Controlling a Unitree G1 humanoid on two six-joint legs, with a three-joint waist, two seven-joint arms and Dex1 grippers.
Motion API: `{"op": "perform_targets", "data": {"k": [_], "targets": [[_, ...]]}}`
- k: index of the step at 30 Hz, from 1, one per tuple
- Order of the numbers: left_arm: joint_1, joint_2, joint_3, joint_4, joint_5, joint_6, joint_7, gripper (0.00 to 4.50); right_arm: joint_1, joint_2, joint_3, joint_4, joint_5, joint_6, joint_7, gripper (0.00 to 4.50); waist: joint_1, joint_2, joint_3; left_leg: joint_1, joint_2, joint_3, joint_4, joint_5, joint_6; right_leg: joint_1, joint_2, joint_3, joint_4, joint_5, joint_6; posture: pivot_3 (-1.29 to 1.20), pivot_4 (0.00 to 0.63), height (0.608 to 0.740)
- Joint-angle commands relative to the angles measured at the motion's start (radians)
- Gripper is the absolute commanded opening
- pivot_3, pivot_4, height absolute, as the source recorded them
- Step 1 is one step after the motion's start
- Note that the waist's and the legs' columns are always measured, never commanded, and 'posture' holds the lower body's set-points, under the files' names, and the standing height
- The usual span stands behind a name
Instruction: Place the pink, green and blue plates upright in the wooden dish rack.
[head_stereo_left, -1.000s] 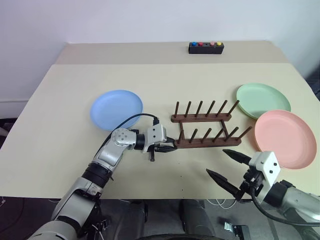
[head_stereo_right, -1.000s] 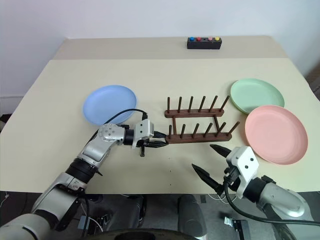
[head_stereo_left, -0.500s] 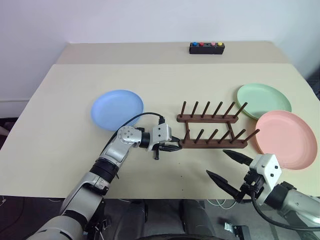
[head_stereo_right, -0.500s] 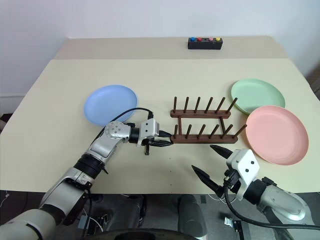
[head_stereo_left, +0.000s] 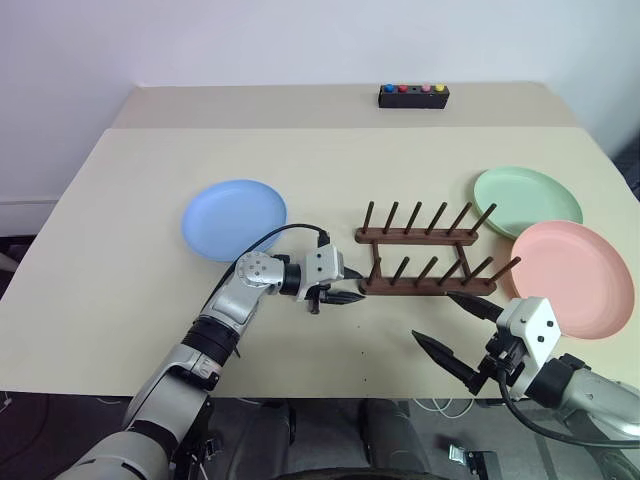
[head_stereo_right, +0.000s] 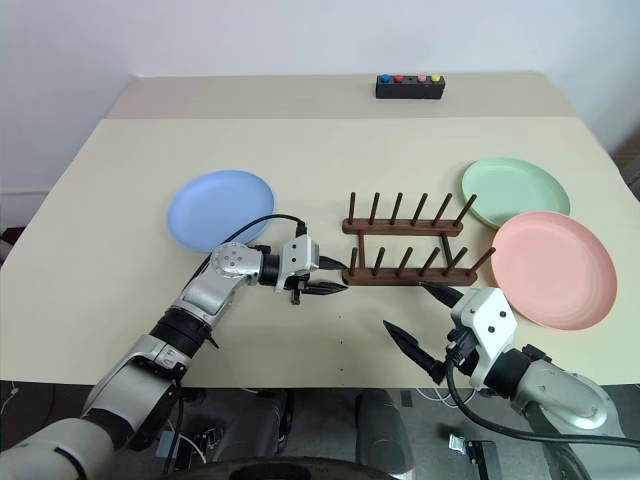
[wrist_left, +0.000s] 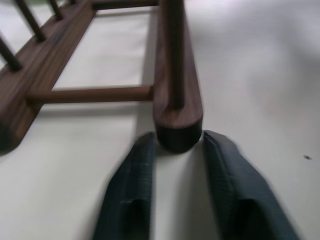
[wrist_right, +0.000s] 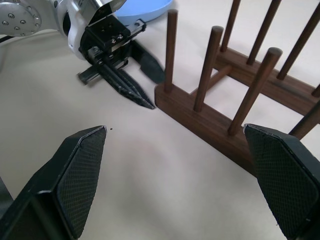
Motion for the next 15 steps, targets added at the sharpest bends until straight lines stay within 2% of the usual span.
{"op": "perform_targets", "data": {"k": [1,2,8,9,11,12,14,15], "targets": [[0.001,0.008,0.001,-0.014,0.000,0.006,-0.012,3.99,0.005,-0.009,-0.022,-0.045,0.020,0.005,0.000,4.50,0.000,0.000,0.000,0.000,0.000,0.000,0.000,0.000,0.000,0.000,0.000,0.000,0.000,0.000,0.000,0.00,0.150,0.740],[0.004,0.014,0.007,-0.024,-0.005,0.009,-0.014,4.39,0.009,-0.010,-0.031,-0.046,0.023,0.007,0.001,4.50,0.000,0.000,0.000,0.000,0.000,0.000,0.000,0.000,0.000,0.000,0.000,0.000,0.000,0.000,0.000,0.00,0.150,0.740],[0.035,0.057,0.038,-0.111,-0.043,0.067,-0.026,4.39,0.035,-0.002,-0.069,-0.022,0.013,0.000,0.000,4.50,-0.003,0.000,0.000,0.000,0.000,0.000,0.000,0.000,0.000,-0.001,0.000,0.000,0.000,0.000,0.000,0.00,0.150,0.740],[0.046,0.068,0.043,-0.135,-0.054,0.084,-0.030,4.45,0.039,0.001,-0.076,-0.015,0.012,0.004,-0.007,4.25,-0.004,0.000,0.000,0.000,0.000,0.000,-0.001,0.000,0.000,-0.001,0.000,0.000,0.000,0.000,0.000,0.00,0.150,0.740],[0.085,0.104,0.059,-0.214,-0.101,0.144,-0.064,3.91,0.058,-0.006,-0.089,0.008,-0.008,0.020,-0.014,3.61,-0.003,0.000,0.000,0.000,0.000,0.000,-0.001,0.000,0.000,-0.001,0.000,0.000,0.001,0.000,0.000,0.00,0.150,0.740],[0.105,0.120,0.063,-0.253,-0.120,0.166,-0.080,3.55,0.067,-0.007,-0.091,0.018,-0.022,0.018,-0.016,3.13,-0.003,0.000,0.000,0.000,0.000,0.000,-0.001,0.000,0.000,-0.001,0.000,0.000,0.001,0.000,0.000,0.00,0.150,0.740],[0.148,0.155,0.057,-0.329,-0.150,0.212,-0.112,2.63,0.081,-0.005,-0.094,0.036,-0.035,0.018,-0.017,2.18,-0.003,0.000,0.000,0.000,0.000,0.000,-0.001,0.000,0.000,-0.001,0.000,0.000,0.001,0.000,0.000,0.00,0.150,0.740],[0.166,0.167,0.050,-0.360,-0.159,0.233,-0.122,2.06,0.084,-0.003,-0.095,0.046,-0.040,0.017,-0.018,1.55,-0.002,0.000,0.000,0.000,0.000,0.000,-0.001,0.000,0.000,-0.001,0.000,0.000,0.001,0.000,0.000,0.00,0.150,0.740]]}}
